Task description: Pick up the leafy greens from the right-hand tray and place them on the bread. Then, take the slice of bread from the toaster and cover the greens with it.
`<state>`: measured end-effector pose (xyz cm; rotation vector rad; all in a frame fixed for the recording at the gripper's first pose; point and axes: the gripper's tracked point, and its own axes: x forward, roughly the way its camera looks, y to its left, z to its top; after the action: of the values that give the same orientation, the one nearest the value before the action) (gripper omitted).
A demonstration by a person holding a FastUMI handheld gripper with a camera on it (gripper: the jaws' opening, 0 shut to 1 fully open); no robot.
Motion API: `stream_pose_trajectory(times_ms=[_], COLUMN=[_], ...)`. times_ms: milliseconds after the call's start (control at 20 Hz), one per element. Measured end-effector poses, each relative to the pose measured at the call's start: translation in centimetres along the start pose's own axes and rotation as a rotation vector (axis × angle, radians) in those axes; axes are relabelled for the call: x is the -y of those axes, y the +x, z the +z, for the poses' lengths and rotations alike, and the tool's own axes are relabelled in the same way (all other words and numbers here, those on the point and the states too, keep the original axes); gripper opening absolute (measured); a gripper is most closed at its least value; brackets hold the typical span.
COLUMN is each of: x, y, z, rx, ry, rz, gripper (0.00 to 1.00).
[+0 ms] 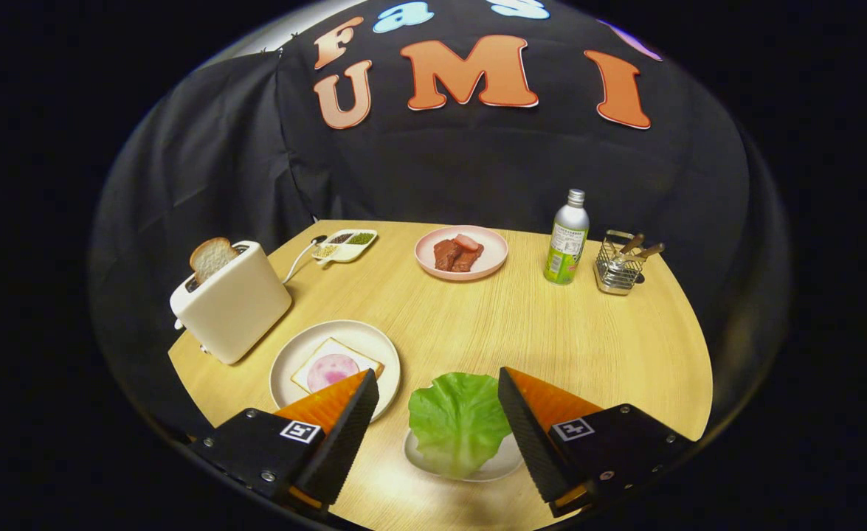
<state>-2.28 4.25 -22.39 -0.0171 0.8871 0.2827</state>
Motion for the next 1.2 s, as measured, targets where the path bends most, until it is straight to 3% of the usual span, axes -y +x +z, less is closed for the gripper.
stream_pose_trajectory(times_ms=[450, 900, 1200], x=[0.7, 1.9, 2.1], y=[3.1, 6.1, 6.9], z=[-4.9, -9.8, -10.5], rx=[-0.197, -0.361, -0.37], ry=[0.023, -0.001, -0.06], rz=[0.02, -0.026, -0.067], gripper=[0.97, 0.94, 0.65])
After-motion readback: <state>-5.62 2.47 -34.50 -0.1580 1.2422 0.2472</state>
